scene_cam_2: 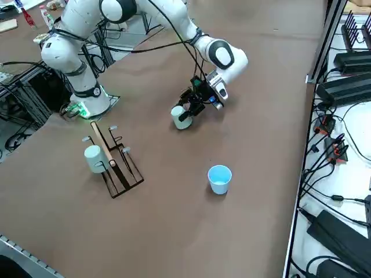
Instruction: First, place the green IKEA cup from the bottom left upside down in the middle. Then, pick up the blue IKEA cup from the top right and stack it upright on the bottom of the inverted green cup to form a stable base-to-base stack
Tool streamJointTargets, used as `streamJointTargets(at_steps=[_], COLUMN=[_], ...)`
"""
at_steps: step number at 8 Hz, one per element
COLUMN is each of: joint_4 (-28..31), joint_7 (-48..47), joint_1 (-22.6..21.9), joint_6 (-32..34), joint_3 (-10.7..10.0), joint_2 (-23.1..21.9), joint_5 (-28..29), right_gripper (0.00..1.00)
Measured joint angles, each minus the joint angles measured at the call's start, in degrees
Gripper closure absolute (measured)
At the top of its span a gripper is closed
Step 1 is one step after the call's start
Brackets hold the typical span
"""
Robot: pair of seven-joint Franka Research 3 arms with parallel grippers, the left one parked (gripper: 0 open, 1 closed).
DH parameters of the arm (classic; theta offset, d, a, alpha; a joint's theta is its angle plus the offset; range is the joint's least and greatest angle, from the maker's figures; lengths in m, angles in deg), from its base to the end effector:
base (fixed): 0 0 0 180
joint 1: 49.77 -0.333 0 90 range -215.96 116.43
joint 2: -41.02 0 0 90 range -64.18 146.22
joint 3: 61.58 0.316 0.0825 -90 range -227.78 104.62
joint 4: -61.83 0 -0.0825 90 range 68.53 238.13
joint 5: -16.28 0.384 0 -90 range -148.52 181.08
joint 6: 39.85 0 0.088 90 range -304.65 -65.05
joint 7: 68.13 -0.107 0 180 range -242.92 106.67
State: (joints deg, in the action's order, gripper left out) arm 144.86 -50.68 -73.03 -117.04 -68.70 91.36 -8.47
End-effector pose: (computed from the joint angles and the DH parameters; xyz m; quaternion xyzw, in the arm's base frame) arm 0.5909 0.1266 0.1511 0.7991 0.2967 -0.4577 0.2528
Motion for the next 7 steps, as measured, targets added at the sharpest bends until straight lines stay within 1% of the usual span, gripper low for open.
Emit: streamJointTargets(at_steps=[1,2,5,7], joint_4=[-0.07,-0.18,-0.64,-1.39], joint_7=[-0.06,-0.12,-0.13,-0.13], joint_1=[0.02,0.02,0.05,0.03], joint_6=[0.0,0.0,0.0,0.02], joint_3=[-0.14,-0.36,-1.46,-1.75], joint_2=[0.0,-0.01,-0.11,-0.66], joint_5=[-0.31,-0.36,-0.46,-0.46], right_gripper=[0.11,0.0,0.0,0.0])
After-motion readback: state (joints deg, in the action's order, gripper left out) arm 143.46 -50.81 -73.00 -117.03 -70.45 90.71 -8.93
